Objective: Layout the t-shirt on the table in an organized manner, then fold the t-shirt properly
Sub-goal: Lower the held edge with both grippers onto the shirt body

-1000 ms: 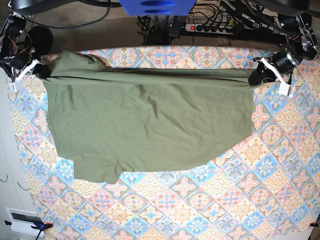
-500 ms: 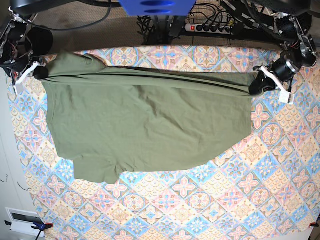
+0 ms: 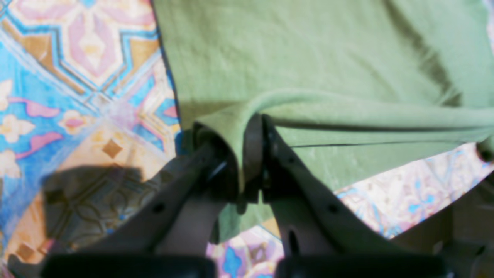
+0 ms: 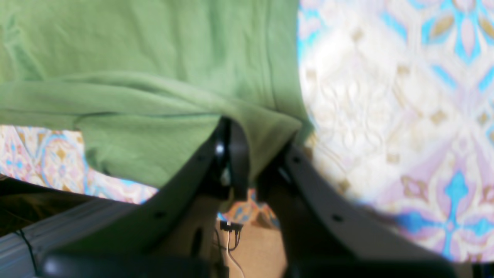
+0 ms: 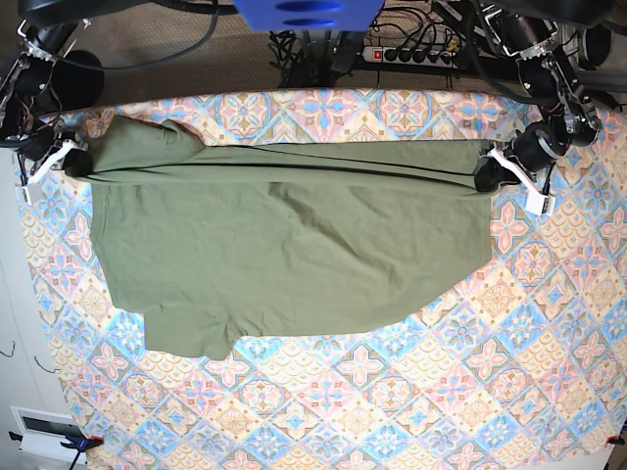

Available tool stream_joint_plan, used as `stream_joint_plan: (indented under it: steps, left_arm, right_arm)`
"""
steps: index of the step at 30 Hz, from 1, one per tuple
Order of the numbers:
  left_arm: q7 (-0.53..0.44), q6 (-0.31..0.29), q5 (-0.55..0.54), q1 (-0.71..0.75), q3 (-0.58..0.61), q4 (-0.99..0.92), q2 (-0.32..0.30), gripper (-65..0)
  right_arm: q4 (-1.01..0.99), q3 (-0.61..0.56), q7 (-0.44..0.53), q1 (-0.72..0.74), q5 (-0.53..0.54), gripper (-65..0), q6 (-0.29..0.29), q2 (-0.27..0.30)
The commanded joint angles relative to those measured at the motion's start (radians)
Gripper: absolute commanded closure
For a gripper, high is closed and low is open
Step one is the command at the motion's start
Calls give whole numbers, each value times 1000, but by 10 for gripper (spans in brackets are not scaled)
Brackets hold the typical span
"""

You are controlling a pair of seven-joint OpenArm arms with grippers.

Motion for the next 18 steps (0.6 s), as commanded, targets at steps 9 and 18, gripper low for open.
stream_joint_plan:
  steps: [9,18]
  left_arm:
    - [-23,-2,65,-30,68,-12,-11,-111]
    - [-20,-2,55,-4,68,7,-14,-337]
  right_arm:
    - [18,8,21,24,11,-145,-1,25]
    - [133,8,18,-73,13,-331,-1,25]
